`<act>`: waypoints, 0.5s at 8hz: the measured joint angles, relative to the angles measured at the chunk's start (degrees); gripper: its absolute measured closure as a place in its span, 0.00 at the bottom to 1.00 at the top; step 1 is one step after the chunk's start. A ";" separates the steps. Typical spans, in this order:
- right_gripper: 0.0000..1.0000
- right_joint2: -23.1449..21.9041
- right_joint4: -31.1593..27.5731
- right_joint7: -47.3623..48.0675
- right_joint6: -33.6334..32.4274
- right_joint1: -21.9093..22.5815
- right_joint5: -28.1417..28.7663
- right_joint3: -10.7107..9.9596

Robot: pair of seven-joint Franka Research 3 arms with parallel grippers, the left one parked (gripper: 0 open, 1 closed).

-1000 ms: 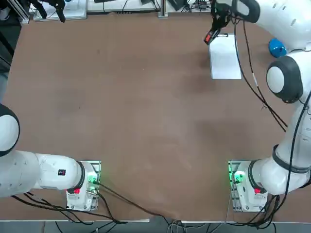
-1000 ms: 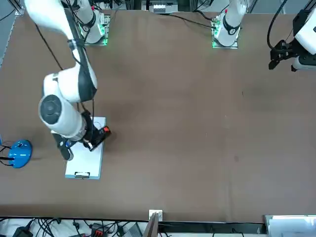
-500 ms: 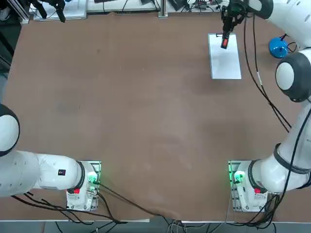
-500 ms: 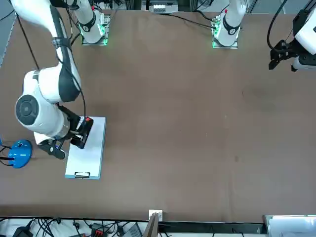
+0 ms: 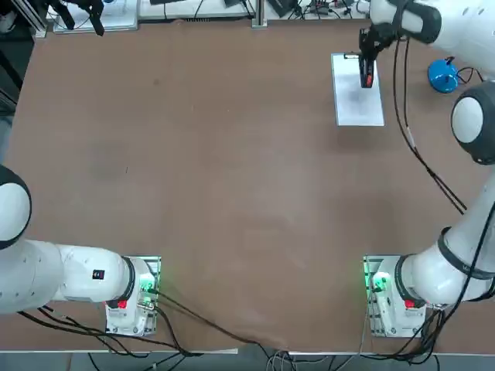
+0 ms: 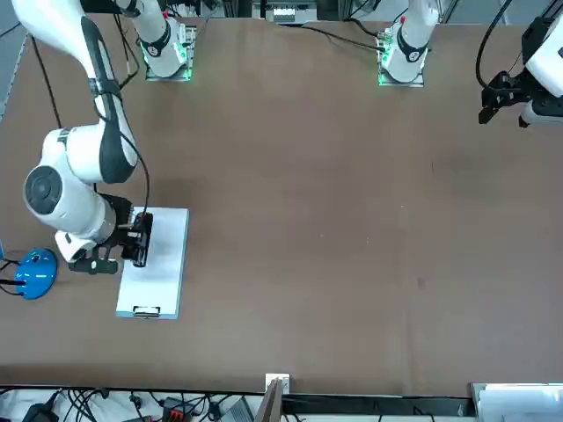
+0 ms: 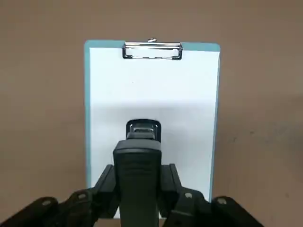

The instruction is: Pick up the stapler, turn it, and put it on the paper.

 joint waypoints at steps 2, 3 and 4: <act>0.58 -0.49 -6.17 -1.00 7.43 -0.71 0.20 0.02; 0.58 -0.50 -8.35 -1.02 11.73 -0.78 1.10 0.05; 0.58 -0.39 -10.55 -1.26 15.84 -0.78 1.79 0.10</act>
